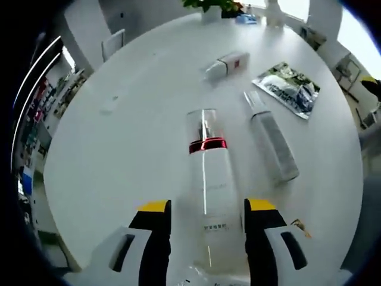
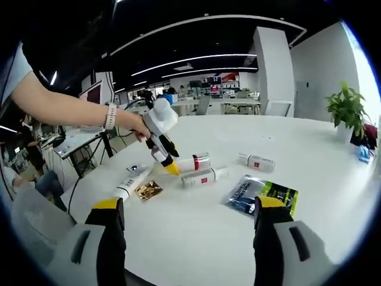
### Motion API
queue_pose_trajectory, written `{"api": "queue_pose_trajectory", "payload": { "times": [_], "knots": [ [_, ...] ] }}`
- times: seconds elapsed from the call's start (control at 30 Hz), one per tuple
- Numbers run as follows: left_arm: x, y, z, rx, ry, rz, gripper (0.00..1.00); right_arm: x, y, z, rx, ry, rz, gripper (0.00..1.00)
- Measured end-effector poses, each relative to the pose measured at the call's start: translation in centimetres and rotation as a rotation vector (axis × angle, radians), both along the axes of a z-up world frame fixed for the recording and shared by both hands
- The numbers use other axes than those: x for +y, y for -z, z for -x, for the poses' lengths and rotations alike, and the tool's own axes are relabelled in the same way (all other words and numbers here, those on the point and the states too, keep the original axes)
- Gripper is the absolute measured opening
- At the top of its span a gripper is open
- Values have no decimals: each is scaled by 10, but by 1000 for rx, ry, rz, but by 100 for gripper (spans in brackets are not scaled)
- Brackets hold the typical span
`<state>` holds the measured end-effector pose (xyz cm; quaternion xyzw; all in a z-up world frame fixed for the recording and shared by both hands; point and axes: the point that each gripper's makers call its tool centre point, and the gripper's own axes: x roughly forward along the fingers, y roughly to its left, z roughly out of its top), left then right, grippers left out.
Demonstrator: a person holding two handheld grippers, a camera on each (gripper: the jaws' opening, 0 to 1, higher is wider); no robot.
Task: Arrange the skincare products in the storage area until every visible bottle or jar stands upright without overlapping.
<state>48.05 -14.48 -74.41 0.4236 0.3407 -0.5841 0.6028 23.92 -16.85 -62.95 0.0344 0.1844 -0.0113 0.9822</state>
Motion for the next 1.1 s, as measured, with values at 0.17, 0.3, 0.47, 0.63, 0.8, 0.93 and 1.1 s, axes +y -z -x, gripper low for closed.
{"api": "queue_pose_trajectory", "payload": {
  "times": [0.17,0.3,0.47,0.63,0.8,0.93,1.1],
  "knots": [
    [-4,3,7,38,18,-35,34,2,2,0,12,-13,17,91],
    [-3,4,9,70,24,-60,30,0,1,0,5,-2,7,91],
    [-4,5,12,97,59,-45,30,1,1,0,5,-5,7,91],
    [-4,5,13,96,46,-54,30,3,1,0,5,-15,2,91],
    [-5,5,14,98,67,-29,30,9,6,-1,27,-44,-23,90],
    [-5,4,15,107,70,9,30,7,3,-1,8,-33,-98,90],
    [-4,3,18,104,32,25,28,7,3,-1,9,-36,-159,83]
  ]
}}
